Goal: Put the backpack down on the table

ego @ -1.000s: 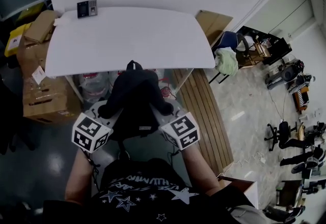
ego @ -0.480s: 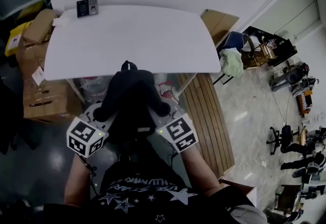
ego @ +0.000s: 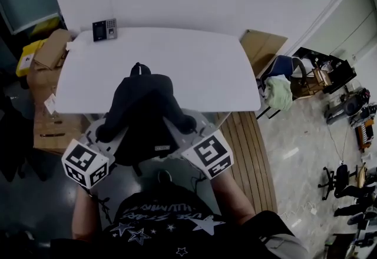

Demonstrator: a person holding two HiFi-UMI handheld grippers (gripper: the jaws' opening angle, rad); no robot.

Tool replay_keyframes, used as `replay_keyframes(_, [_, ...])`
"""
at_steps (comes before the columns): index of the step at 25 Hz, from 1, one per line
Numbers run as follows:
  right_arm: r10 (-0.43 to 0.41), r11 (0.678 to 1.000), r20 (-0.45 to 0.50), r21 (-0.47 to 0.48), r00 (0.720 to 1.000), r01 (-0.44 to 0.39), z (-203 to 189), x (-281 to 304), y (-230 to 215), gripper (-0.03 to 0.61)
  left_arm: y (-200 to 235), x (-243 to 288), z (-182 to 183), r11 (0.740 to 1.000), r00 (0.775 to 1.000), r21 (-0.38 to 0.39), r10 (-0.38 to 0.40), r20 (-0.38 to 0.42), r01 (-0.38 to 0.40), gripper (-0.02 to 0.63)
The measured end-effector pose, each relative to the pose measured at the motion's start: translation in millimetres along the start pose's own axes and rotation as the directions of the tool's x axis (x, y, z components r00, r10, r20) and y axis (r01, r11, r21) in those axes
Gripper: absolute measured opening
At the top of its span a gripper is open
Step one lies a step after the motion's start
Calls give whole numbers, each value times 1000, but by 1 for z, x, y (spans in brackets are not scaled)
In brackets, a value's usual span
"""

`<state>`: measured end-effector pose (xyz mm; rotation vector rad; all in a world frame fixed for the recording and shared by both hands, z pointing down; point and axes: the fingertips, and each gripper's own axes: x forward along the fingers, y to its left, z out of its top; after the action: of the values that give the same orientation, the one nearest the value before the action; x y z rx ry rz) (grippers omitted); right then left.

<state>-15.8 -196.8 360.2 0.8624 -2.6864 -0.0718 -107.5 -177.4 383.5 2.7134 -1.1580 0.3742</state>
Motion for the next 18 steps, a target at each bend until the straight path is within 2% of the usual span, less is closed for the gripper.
replay_keyframes(5, [13,1000,103,-10,995,-12,27,-6,-47,5,4,21,49,998,995,30,54,84,-57,40])
replay_keyframes(10, [39,999,163,-41,986,-33,47,-2,-76,5,17,38,73,995,986,17,97,137,-100,40])
replay_keyframes(14, [30,999,182,-41,983,-23,56,12,-99,5,36,56,83,995,983,0,101,152,-102,40])
replay_keyframes(18, [1,1000,184,-16,983,2,59,33,-119,5,62,72,88,997,986,25,69,150,-74,40])
